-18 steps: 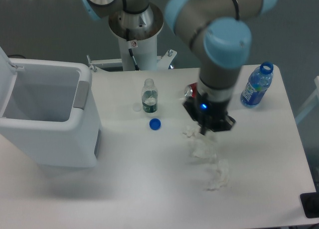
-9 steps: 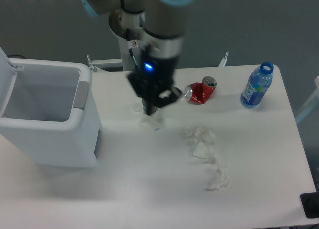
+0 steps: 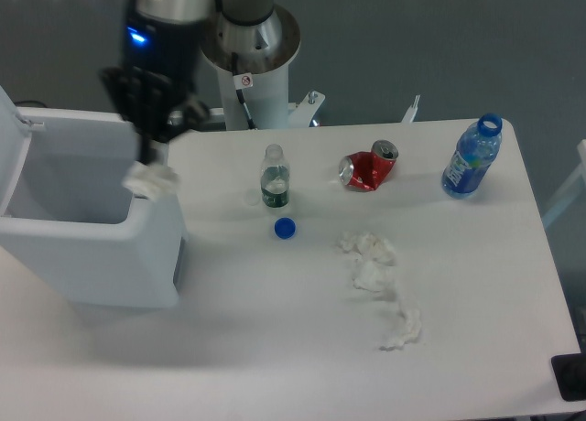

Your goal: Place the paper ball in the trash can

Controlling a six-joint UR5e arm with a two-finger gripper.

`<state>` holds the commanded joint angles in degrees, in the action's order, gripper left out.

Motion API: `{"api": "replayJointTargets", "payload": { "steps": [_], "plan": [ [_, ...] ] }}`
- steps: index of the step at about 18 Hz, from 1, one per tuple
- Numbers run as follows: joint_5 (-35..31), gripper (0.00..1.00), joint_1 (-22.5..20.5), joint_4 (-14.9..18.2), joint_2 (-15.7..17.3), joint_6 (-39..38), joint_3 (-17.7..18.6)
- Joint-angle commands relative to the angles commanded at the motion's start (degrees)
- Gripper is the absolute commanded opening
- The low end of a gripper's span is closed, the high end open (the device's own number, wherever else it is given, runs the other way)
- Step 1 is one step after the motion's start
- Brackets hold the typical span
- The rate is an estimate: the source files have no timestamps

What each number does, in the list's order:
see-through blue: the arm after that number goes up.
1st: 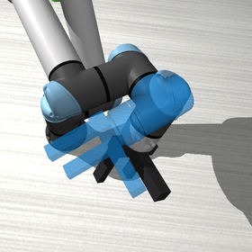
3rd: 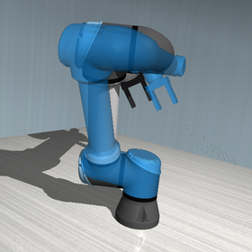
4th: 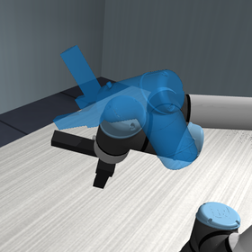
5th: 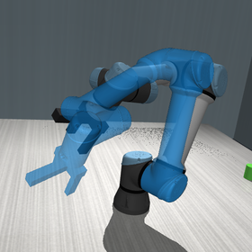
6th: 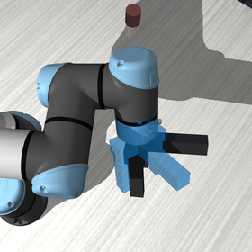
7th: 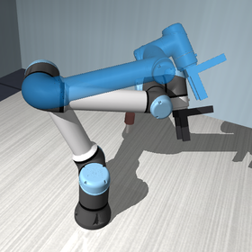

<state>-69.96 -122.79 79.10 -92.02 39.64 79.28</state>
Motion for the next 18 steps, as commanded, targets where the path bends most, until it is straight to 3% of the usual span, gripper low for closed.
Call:
{"api": "replayJointTargets", "payload": {
  "steps": [2,5,6,7,9,12,16,18],
  "plan": [
    [0.09,0.23,1.14,-0.96,-0.35,1.31,1.40],
    [0.62,0.36,2.56,-2.81,-0.44,1.50,3.69],
    [0.96,0.46,2.56,-2.81,-0.44,1.50,3.95],
    [1.84,0.59,2.64,-2.81,-0.53,1.50,4.13],
    [2.11,1.00,2.56,-3.77,-0.44,1.06,4.04],
    [1.58,1.00,1.77,-5.79,-0.53,1.67,4.04],
    [-5.61,1.00,-4.10,-6.06,-1.06,2.89,4.57],
    [-6.33,1.00,-8.67,-5.54,-1.15,9.19,5.36]
  ]
}}
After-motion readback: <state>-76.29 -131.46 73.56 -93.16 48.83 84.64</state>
